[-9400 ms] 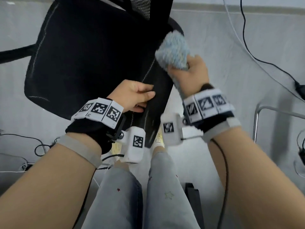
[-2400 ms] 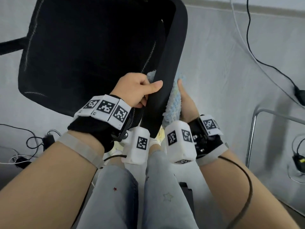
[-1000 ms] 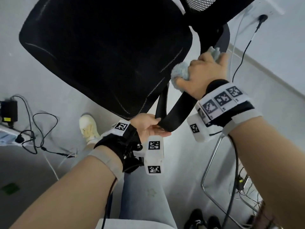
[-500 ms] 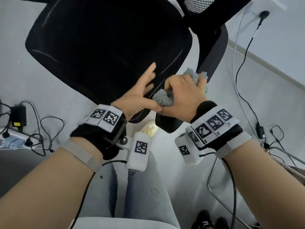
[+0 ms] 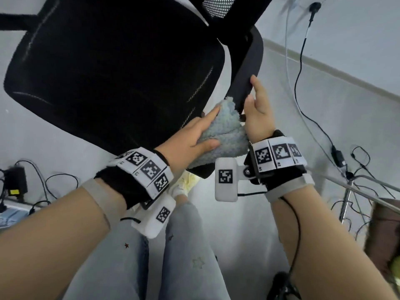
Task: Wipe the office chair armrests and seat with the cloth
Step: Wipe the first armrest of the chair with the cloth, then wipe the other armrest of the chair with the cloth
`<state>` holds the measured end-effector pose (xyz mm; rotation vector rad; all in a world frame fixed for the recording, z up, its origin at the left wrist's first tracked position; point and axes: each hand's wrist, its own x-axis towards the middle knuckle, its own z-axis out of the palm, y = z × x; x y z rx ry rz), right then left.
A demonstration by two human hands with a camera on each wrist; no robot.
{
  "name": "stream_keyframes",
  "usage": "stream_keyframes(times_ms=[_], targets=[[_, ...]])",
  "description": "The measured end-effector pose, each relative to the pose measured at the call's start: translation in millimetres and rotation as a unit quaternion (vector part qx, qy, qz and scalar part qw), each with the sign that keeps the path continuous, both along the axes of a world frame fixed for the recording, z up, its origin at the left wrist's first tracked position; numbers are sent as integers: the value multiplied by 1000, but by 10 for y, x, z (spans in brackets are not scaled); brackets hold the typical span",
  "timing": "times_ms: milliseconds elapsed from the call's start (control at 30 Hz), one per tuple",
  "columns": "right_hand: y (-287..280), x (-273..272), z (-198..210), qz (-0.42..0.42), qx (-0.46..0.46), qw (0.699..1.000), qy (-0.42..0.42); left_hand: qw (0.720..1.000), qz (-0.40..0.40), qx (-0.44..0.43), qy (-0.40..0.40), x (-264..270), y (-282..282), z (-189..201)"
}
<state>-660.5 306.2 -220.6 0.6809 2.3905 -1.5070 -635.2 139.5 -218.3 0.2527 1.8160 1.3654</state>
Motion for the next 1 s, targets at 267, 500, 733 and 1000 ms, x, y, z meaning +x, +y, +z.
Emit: stream_keyframes(times_ms=[267, 500, 733, 1000], targets=[[71, 11, 27, -10, -54, 997, -45, 997, 59, 27, 41, -220, 116, 4], [100, -56, 56, -9, -11, 999, -42, 996, 80, 36, 17, -119, 136, -139], [96, -93, 138, 12, -42, 995, -86, 997, 73, -20, -28, 159, -157, -273], [-369, -15, 429, 68, 175, 982, 24, 954, 254, -33, -153, -42, -586, 63]])
